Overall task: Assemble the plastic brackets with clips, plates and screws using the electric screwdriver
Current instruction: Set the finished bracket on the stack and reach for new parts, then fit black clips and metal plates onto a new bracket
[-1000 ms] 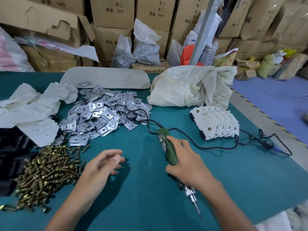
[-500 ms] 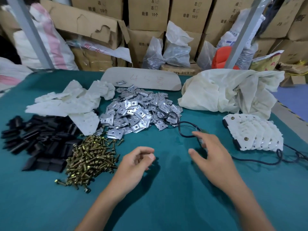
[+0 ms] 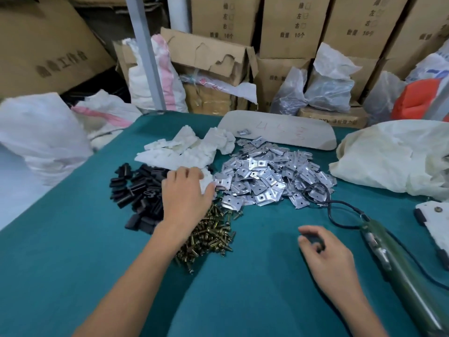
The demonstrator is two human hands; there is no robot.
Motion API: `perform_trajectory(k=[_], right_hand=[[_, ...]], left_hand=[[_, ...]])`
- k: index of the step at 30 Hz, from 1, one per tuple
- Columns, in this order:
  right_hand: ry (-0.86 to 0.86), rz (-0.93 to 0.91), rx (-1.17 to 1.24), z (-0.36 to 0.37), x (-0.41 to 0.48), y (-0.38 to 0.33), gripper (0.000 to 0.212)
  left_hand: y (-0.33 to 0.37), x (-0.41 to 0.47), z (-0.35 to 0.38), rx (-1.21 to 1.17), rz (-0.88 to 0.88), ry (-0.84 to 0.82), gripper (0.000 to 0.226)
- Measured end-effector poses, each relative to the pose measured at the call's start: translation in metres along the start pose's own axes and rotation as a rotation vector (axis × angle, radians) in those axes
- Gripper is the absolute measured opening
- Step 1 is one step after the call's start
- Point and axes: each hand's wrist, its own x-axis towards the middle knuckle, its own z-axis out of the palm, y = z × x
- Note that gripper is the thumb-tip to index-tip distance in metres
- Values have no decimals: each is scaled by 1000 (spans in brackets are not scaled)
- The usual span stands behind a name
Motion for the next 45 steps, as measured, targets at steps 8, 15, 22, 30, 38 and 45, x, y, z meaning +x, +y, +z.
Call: perform_trajectory(k=[8,15,22,30,38,45], right_hand=[[-28,18,-2,0,1,-3,20],[-53,26,-9,-2,-1,-8,19],[-28,48,95,-2,-6,-16,21],[-293,483,1081,-24,-6,-40,47],[-408,465,1319,-32,-4,-38,48],[-346,517,1383,-34,-4,-37,56]], left_hand=[[-12,19,13,136,-94,-126,80],[-23,36,-52,-220,97,291,44],[11,14,-95,-1022,0,20,12],[53,-40,-67,-1570,-136,-426,19],[61,-52,-55,-1470,-121,-497,25],[69,-71,-43,-1144,120,-403,24]])
